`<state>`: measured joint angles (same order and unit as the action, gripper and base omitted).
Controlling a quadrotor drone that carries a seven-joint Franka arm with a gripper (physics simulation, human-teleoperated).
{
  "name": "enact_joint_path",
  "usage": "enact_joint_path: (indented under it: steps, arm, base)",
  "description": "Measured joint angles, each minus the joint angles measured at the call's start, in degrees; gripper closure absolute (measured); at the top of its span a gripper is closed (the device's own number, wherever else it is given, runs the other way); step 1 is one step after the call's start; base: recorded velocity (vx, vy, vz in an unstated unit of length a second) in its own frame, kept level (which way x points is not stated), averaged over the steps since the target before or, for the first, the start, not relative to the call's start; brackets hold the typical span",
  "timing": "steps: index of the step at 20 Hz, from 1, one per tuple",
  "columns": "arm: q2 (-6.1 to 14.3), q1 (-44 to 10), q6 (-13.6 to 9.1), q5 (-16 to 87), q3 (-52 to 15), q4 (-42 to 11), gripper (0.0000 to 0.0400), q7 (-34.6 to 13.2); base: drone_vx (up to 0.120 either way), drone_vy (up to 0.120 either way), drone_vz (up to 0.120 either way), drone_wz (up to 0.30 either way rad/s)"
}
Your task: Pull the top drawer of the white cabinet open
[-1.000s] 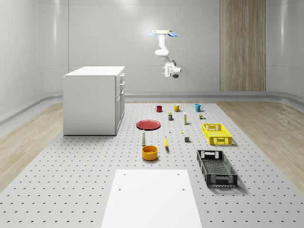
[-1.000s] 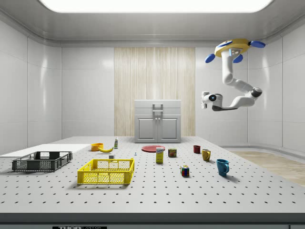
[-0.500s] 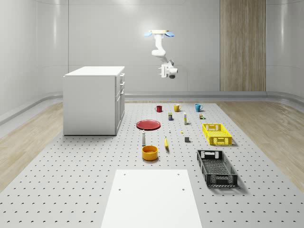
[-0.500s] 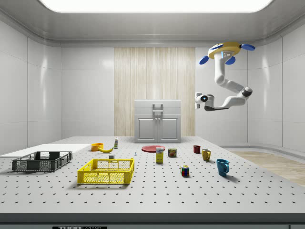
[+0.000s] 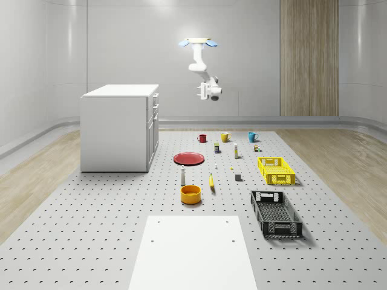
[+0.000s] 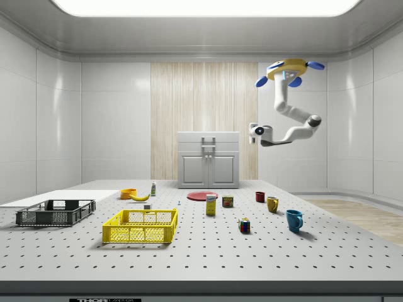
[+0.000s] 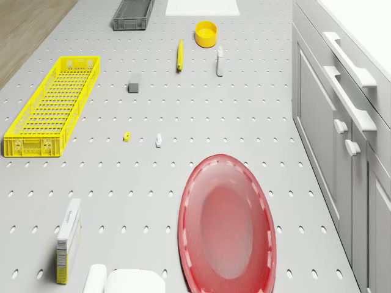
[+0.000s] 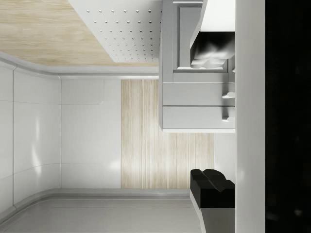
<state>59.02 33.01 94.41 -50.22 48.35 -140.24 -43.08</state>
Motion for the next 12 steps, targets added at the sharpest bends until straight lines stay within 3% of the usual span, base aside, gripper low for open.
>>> enact_joint_path:
  steps: [12]
  arm:
    - [2.2,2.1,2.0,1.7,0.7,-0.3,0.0095,-1.4]
  base:
    - [0.12,-0.12,0.0,0.0]
